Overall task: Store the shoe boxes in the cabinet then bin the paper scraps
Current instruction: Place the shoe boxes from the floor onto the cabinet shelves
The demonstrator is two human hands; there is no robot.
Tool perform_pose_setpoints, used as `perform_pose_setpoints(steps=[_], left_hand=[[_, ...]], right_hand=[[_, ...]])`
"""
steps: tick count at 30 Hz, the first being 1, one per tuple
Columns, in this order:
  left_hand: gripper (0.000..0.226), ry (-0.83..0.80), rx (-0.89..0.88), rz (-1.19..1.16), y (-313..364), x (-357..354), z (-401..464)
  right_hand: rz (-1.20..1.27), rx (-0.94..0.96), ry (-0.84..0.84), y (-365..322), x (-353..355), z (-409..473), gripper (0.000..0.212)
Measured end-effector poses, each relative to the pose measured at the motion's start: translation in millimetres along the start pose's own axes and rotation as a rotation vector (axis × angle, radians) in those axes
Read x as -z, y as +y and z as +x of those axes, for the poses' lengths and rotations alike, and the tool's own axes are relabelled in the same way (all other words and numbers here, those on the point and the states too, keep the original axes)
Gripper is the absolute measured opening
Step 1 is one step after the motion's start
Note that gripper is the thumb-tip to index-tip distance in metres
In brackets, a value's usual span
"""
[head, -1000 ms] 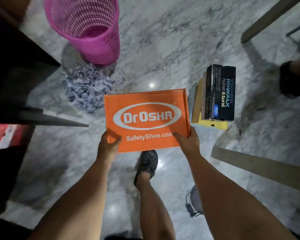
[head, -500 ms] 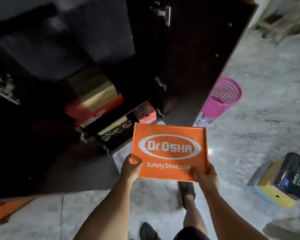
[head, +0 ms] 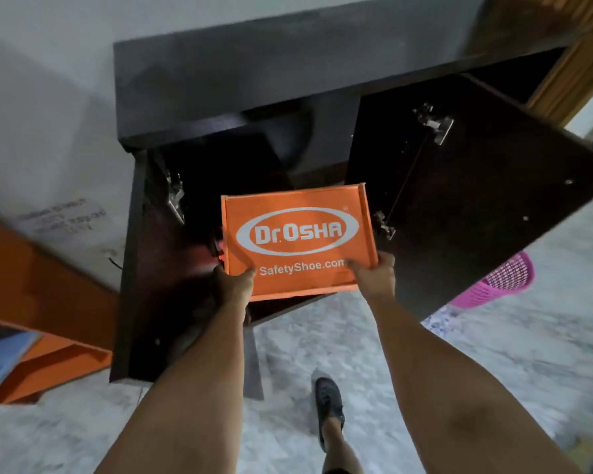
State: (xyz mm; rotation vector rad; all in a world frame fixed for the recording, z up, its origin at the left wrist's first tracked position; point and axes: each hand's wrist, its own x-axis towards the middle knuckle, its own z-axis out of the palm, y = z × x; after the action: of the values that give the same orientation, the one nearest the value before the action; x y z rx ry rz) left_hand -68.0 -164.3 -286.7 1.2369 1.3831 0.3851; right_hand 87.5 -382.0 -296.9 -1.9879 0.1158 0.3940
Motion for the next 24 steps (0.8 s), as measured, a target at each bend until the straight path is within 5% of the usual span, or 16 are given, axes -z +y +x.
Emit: perform_pose_setpoints(steps=[12,19,24], left_hand=[[0.059,0.263,-0.058,-0.260,51.6,-66.5,90.9],[0.048,0.245,0.296,-0.735,78.1,-101.6,134.7],[0.039,0.246,0.282,-0.797,101.6,-103.3,143.9]], right_hand=[[-0.028,0.105,-0.209,-77.2,-90.7,159.0,0.071],[0.027,0.170,-0.358,-105.9,-141.8,211.1,0.065],[0.065,0.093,-0.486,-119.6,-163.6,218.6,0.072]])
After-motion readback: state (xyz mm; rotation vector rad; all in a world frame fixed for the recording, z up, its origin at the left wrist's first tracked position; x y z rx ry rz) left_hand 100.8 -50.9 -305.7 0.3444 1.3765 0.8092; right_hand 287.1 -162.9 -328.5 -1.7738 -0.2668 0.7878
